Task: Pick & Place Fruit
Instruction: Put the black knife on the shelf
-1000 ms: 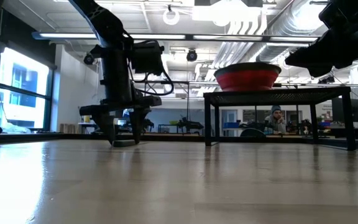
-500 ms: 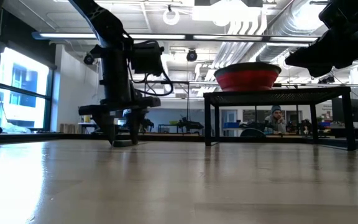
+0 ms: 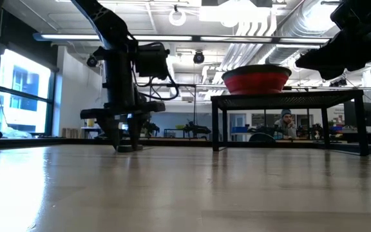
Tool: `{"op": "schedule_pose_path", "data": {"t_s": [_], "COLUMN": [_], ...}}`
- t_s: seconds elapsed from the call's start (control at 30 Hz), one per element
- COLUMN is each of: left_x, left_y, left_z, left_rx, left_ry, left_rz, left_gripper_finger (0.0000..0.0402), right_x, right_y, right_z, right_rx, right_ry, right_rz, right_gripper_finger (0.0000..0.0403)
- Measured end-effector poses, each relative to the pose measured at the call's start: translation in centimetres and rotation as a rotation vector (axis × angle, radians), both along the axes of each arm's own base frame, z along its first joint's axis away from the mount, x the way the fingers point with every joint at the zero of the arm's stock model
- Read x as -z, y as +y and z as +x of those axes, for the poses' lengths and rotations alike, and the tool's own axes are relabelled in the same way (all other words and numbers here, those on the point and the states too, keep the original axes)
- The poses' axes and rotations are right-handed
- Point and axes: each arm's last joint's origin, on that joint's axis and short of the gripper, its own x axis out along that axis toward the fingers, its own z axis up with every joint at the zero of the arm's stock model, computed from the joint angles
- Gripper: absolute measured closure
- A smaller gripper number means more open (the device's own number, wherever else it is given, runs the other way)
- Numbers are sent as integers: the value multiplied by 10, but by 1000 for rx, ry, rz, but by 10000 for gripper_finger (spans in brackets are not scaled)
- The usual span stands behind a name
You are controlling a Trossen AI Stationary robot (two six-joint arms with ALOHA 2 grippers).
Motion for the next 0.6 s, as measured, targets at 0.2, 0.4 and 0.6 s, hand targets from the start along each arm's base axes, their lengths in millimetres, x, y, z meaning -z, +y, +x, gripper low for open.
{"op": "schedule_pose_path", "data": {"t_s": [0.2,0.4,0.6], "left_x": [0,0,0], "left_y": [0,0,-1], "left_z": [0,-1,-2], "left_rx": [0,-5,-7], "left_ry": [2,11,24], "left_rz": [-1,-4,-8], "left_gripper_finger": [230,240,256], "right_x": [0,0,0], "right_y": [0,0,0], "right_z": [0,0,0], "right_rx": [0,0,0], "right_ry": [0,0,0], "right_rz": [0,0,0], "right_gripper_finger": [400,400,400]}}
